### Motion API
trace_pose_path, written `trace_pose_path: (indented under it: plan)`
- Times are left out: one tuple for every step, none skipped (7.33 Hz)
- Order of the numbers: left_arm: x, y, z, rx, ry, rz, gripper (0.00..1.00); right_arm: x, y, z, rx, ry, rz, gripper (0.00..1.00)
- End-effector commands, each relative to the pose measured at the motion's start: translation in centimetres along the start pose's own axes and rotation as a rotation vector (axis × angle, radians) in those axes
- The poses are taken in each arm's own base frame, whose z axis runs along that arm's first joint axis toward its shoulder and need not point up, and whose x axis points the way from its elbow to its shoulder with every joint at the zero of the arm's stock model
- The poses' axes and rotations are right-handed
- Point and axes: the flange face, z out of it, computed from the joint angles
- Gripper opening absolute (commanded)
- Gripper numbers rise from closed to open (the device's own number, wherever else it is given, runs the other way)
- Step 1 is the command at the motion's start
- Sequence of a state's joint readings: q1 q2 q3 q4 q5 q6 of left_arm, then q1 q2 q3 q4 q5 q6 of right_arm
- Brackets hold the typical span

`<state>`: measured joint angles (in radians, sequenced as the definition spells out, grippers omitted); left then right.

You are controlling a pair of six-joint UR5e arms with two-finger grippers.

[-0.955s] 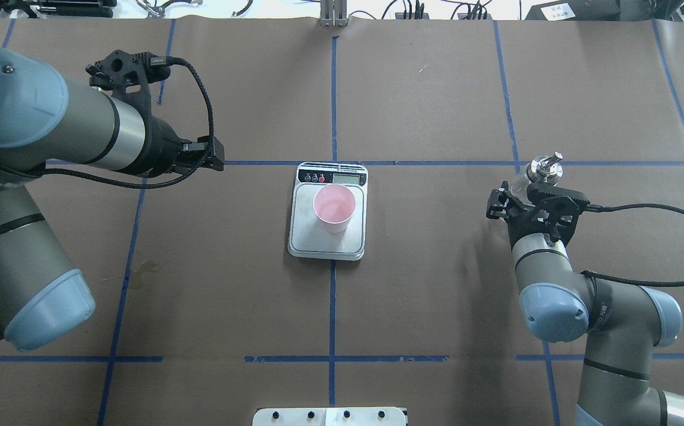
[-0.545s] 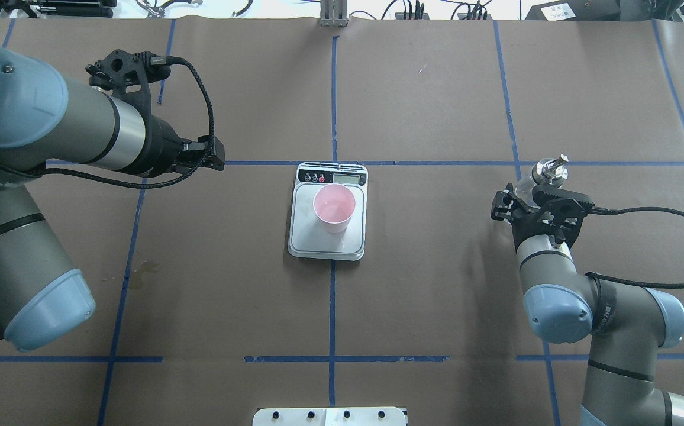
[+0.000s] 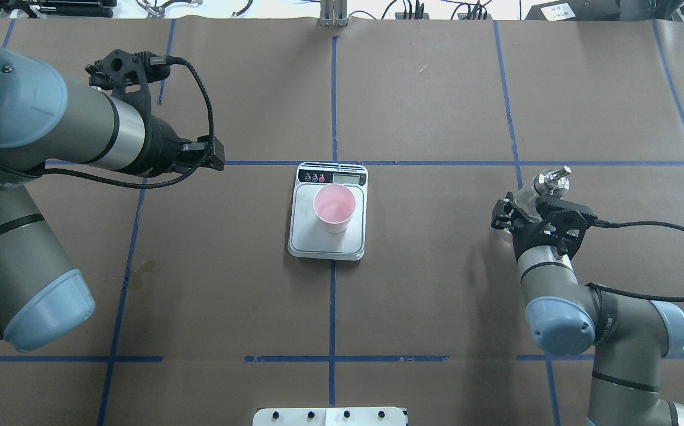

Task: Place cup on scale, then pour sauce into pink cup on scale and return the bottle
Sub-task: 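Lower the bottle to its spot and open the right gripper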

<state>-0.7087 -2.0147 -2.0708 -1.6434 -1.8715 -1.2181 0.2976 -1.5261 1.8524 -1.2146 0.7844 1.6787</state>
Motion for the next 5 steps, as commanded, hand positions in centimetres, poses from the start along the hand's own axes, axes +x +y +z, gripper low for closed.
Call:
trace_pose_path:
  plan:
    - [-0.01, 0.02, -0.05, 0.0, 0.0, 0.0, 0.61, 0.36, 0.72, -0.37, -0.003, -0.004, -0.007, 0.0]
    - [-0.03, 0.01, 0.02, 0.0, -0.001, 0.0, 0.61, 0.61, 0.7, -0.31, 0.004, -0.001, -0.011, 0.0]
    - [-0.03, 0.01, 0.02, 0.0, -0.001, 0.0, 0.61, 0.85, 0.79, -0.28, 0.004, 0.001, -0.015, 0.0]
    - [0.06, 0.01, -0.09, 0.001, 0.002, -0.001, 0.61, 0.81, 0.69, -0.33, 0.01, -0.001, -0.014, 0.0]
    - [0.09, 0.02, -0.16, 0.001, 0.003, 0.0, 0.61, 0.9, 0.89, -0.34, 0.009, 0.0, -0.018, 0.0]
